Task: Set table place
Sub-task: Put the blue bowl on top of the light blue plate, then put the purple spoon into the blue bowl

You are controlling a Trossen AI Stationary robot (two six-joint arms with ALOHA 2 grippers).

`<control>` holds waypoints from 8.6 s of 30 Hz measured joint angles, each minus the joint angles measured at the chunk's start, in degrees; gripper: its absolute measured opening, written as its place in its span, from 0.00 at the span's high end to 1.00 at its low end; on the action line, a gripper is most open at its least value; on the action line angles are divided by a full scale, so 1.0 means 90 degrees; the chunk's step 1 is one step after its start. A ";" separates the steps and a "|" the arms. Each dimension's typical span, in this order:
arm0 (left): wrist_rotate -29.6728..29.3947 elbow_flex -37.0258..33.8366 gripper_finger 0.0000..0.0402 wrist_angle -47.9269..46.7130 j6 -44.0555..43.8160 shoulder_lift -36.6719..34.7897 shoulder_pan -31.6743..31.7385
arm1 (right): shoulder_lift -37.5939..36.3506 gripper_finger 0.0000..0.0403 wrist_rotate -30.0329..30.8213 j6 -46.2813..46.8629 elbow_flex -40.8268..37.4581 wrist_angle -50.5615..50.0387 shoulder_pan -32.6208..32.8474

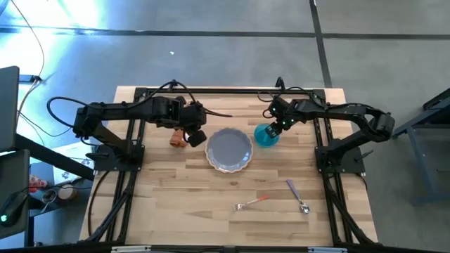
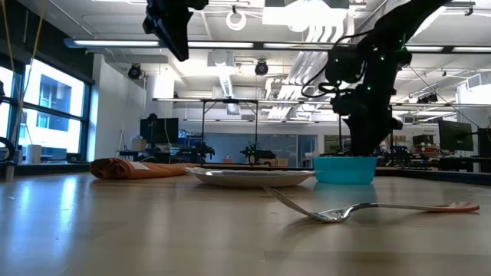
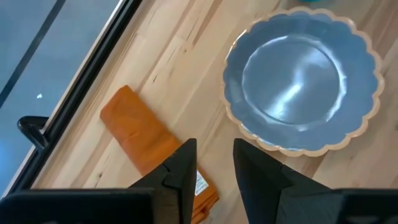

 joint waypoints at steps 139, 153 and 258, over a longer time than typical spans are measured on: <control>0.0488 0.0000 0.76 0.1250 0.1151 0.0007 0.0000 | 0.0258 0.77 -0.0383 0.9882 -0.0973 0.0581 0.8131; 0.0493 0.0000 0.76 0.1250 0.1076 0.0007 0.0000 | 0.0232 0.96 -0.0308 1.0000 -0.1250 0.0496 0.8131; 0.0969 -0.4130 0.97 0.7995 -0.2288 -0.1085 0.0459 | -0.1222 1.00 0.4455 0.2416 0.3369 -0.2586 0.5333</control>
